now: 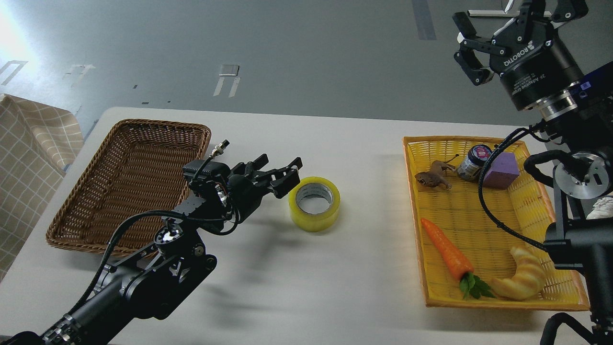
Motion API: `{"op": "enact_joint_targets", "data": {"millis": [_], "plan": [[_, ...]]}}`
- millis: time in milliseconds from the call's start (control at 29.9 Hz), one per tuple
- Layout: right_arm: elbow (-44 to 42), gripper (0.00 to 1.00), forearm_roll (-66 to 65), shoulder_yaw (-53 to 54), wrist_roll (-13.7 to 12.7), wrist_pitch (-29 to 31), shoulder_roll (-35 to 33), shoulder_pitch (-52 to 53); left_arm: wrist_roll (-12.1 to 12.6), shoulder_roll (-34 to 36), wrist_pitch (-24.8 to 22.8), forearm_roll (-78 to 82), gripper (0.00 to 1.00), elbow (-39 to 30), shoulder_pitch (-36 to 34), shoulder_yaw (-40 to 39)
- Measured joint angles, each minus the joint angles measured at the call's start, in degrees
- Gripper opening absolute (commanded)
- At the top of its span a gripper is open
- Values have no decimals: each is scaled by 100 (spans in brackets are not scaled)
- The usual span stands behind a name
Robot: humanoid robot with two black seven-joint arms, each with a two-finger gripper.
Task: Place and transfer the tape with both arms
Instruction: 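Reach the left gripper toward the tape roll on the table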
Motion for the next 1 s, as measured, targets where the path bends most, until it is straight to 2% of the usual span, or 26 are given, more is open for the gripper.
{"op": "enact_joint_targets", "data": {"millis": [267,368,535,1003], "plan": [[-23,100,-7,3,0,-5,0,12,366,-53,16,1,98,508,-264,204],[-43,100,-9,3,0,-4,0,4,412,-83,113,1,98,548,-317,478],[-71,100,-9,16,7,-5,0,-20,628,-230,156,1,98,545,-395,791],[-99,100,0,72,9,-4,-75,-58,671,-146,160,1,98,642,-658,1139]]}}
